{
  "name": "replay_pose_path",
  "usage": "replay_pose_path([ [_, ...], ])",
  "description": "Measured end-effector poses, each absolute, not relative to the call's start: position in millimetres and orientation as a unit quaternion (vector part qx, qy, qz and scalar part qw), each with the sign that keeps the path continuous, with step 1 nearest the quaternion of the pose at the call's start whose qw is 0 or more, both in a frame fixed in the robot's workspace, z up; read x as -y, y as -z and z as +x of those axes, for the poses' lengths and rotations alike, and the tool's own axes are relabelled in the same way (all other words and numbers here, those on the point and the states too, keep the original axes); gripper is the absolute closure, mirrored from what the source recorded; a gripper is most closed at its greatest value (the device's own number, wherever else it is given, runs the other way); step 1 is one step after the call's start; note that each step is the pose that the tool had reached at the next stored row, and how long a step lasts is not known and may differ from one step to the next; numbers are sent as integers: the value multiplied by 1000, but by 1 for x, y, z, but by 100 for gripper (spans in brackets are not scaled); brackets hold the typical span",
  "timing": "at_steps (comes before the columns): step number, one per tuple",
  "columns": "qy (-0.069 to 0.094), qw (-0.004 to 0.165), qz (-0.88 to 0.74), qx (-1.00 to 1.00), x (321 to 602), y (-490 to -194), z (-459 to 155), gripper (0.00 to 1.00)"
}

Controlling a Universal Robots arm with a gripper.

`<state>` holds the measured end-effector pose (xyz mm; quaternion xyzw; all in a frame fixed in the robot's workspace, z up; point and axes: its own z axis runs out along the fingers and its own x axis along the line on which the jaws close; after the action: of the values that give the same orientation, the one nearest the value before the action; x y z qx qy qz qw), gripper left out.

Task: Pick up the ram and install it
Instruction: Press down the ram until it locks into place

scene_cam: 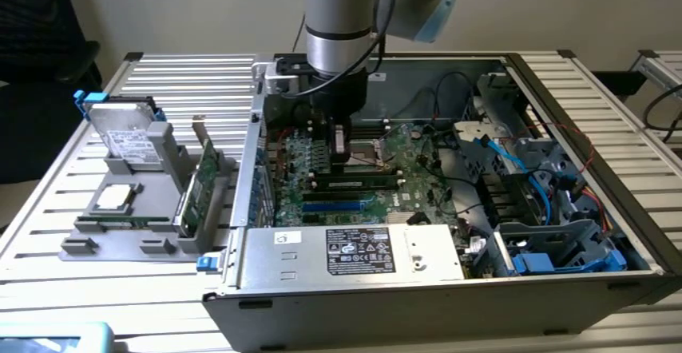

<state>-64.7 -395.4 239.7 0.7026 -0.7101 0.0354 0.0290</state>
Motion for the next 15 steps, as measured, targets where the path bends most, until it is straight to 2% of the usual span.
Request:
replay_pose_path([
  [15,-34,30,703,710,397,-243,-24,89],
])
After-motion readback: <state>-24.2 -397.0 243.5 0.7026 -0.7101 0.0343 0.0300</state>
